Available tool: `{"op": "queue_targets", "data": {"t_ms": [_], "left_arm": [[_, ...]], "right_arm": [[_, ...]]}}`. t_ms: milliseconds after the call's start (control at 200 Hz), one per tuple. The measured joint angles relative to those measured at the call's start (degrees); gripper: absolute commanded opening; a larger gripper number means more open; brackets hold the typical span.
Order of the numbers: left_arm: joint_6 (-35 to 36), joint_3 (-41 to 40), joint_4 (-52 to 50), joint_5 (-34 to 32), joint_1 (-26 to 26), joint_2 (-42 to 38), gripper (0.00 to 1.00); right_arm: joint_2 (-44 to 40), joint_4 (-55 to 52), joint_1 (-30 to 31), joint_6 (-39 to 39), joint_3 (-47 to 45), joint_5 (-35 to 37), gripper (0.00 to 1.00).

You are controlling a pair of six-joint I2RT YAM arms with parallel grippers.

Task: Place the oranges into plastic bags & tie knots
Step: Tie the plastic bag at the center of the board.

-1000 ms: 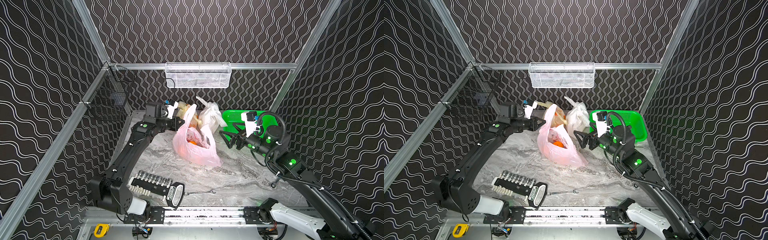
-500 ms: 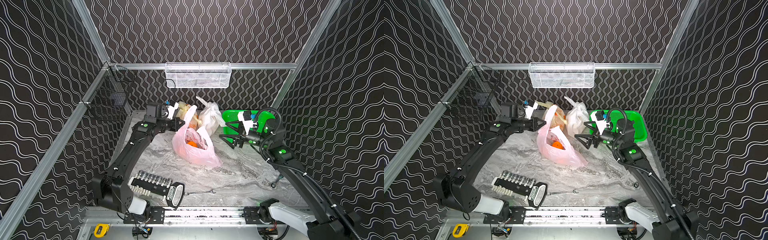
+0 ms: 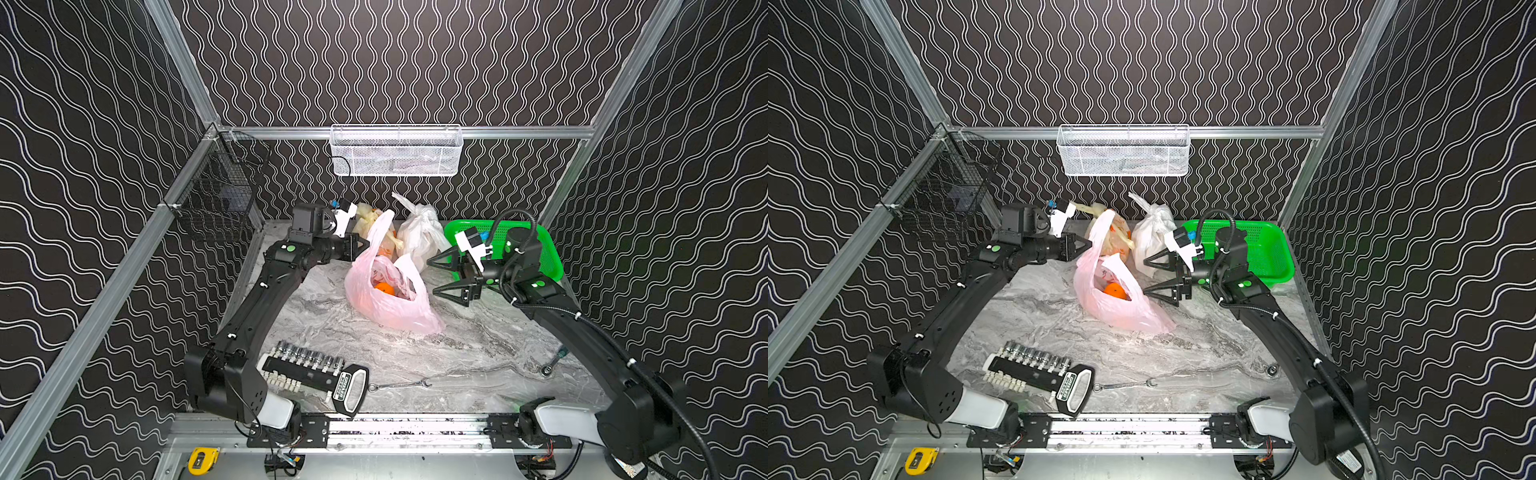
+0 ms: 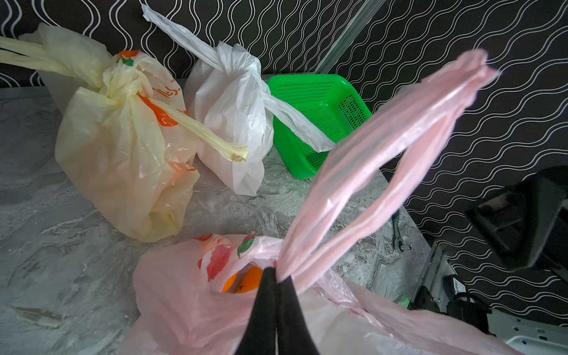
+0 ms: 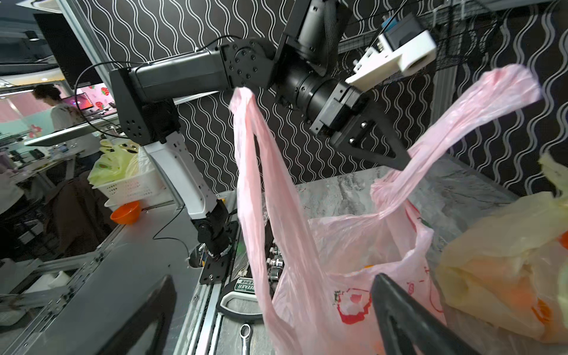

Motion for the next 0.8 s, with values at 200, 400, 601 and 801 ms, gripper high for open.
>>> {"op": "queue_targets", "data": {"t_ms": [200,400,601,801], "left_arm": [[0.0,0.5,-0.6,0.3,0.0,0.3,0.0],[0.0,0.5,-0.6,1.1,0.0,0.5,0.0],[0.0,0.1,-0.3,3.0,0.0,0.5,0.0],[-0.2,-0.6,0.2,5.8,0.0,0.0,0.0]], "right_arm": [[5.2,-1.0,2.2,-2.3,1.5,-0.8,1.0],[10.0,-0.3,3.8,-2.2,2.8,-1.1,1.0],[14.7,4.9,6.0,-0.1,4.2,-0.9,0.98],[17.2,11.6,6.3,4.3,4.2,-0.6,0.66]]}}
